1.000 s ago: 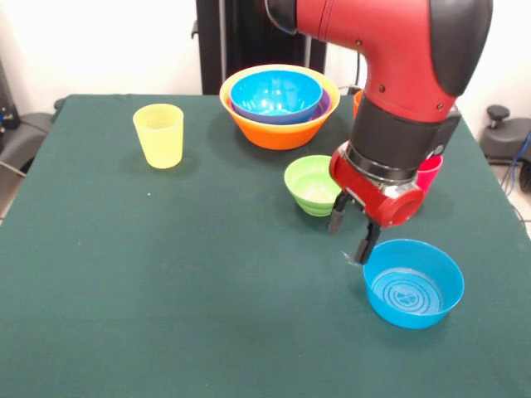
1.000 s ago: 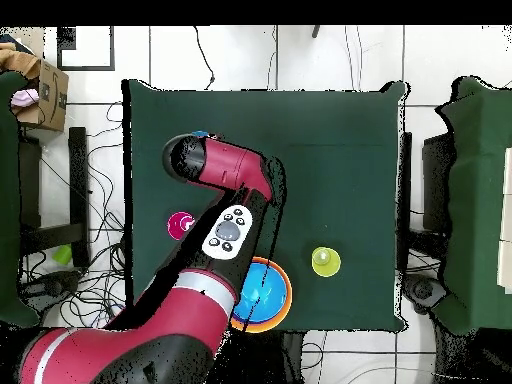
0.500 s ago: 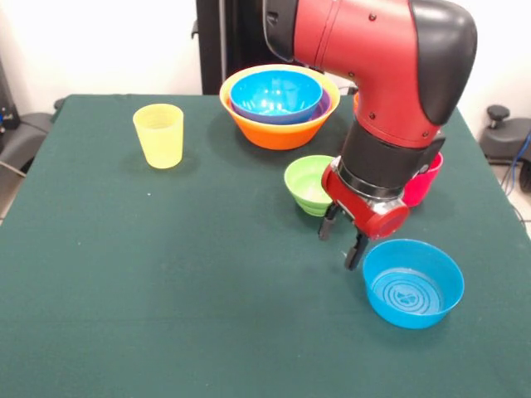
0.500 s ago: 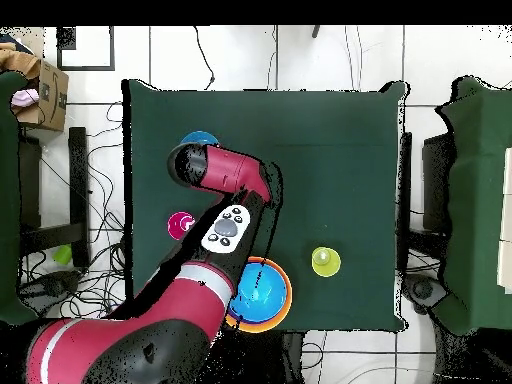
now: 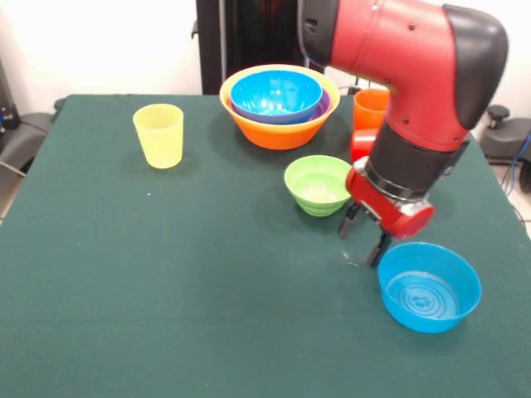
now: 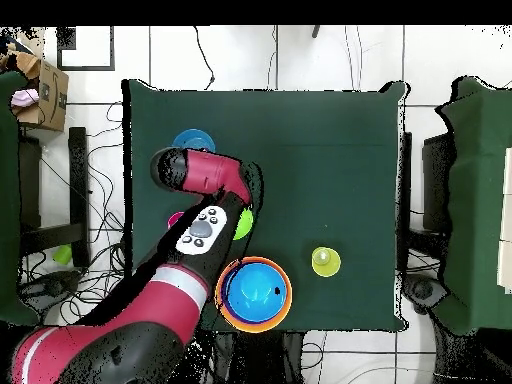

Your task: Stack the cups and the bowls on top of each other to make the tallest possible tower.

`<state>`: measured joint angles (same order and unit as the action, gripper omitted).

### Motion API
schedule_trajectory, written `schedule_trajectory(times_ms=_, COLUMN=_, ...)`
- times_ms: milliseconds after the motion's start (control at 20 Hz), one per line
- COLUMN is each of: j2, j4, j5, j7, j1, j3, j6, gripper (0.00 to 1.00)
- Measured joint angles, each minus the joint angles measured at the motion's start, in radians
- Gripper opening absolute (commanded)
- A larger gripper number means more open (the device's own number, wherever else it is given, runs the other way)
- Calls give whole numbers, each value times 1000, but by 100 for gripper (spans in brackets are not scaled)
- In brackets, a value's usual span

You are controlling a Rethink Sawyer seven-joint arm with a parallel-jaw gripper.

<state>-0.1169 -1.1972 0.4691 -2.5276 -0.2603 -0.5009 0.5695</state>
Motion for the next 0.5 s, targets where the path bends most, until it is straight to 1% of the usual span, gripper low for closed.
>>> schedule_trajectory(times_ms=250, j2=5, j4=31, j5=27, j7=-35, j1=-28, j3=-18, j6=39, gripper=100)
schedule_trajectory(times_ms=500, j2=2, j4=51, j5=45, j7=-73, j1=-40, j3=-26, j6=62, gripper=100)
